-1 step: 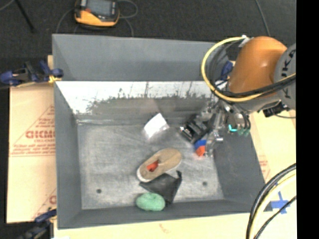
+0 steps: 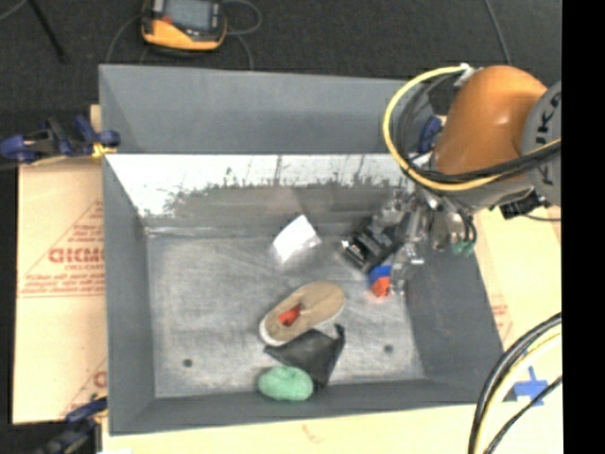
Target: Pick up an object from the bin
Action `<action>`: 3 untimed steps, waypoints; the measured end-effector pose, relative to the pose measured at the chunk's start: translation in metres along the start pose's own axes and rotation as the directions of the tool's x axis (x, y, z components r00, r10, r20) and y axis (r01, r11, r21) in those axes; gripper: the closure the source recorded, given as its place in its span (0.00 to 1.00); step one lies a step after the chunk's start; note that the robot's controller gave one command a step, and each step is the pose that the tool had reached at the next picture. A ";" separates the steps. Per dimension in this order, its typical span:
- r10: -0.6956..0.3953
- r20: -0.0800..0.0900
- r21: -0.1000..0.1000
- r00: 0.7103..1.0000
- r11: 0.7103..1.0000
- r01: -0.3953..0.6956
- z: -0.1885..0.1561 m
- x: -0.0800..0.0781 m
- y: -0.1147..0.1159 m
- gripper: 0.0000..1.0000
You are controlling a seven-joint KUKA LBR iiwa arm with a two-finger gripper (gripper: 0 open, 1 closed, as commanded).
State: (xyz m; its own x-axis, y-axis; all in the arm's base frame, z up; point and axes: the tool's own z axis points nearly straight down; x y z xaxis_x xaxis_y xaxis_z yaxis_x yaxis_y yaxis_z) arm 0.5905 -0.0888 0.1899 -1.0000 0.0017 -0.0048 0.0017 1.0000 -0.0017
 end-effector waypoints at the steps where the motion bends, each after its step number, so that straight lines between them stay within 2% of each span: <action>1: -0.120 0.002 0.000 0.993 0.993 0.120 0.045 0.012 0.034 0.00; 2: -0.156 -0.005 -0.005 0.988 0.988 0.156 0.057 0.044 0.078 0.00; 3: -0.179 0.001 -0.001 0.984 0.984 0.179 0.072 0.031 0.085 0.00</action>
Offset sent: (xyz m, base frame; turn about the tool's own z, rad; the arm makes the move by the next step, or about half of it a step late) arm -0.0431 0.0752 -0.0574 -0.1523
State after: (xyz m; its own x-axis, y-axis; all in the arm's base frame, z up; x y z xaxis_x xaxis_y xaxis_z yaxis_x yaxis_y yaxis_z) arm 0.5601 -0.0044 0.1174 -0.9841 -0.1776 -0.0058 -0.1776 0.9841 -0.0017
